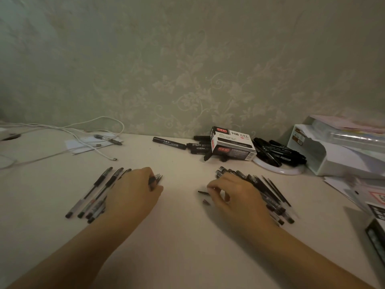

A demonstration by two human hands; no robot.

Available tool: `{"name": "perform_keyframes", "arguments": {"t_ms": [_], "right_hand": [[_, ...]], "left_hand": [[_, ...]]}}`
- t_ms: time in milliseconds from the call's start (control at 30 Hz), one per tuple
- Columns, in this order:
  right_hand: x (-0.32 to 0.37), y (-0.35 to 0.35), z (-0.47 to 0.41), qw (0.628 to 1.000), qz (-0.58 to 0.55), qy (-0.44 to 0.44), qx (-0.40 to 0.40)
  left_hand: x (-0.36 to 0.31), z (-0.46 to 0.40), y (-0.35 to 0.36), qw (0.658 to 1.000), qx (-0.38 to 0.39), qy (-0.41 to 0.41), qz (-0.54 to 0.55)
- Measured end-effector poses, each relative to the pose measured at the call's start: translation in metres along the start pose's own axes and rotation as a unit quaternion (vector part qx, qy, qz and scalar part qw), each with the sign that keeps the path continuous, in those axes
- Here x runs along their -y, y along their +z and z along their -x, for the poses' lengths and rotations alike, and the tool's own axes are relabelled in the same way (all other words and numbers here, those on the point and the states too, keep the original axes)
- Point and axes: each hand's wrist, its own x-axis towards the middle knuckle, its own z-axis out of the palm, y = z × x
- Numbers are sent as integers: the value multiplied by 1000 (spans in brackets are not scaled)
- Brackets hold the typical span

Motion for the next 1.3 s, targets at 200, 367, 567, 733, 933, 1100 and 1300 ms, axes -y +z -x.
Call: {"name": "perform_keyframes", "arguments": {"t_ms": [200, 367, 567, 733, 933, 1100, 1300], "right_hand": [[0, 1, 0, 1000, -23, -10, 1], [0, 1, 1, 1000, -21, -12, 10], [2, 2, 2, 1000, -22, -14, 9], [1, 3, 2, 1000, -24, -11, 11], [3, 3, 0, 998, -68, 7, -16], [16, -5, -1, 924, -343, 134, 101], [26, -2, 0, 860, -456, 163, 163]], "left_hand": [[3, 0, 3, 999, 34, -6, -32], [3, 0, 6, 998, 45, -3, -47], [2, 0, 7, 996, 40, 13, -84], [0, -3, 6, 991, 30, 25, -125], [-9, -2, -7, 996, -48, 70, -8], [-40, 17, -4, 922, 64, 73, 375], [-47, 25, 7, 844, 156, 15, 513]]}}
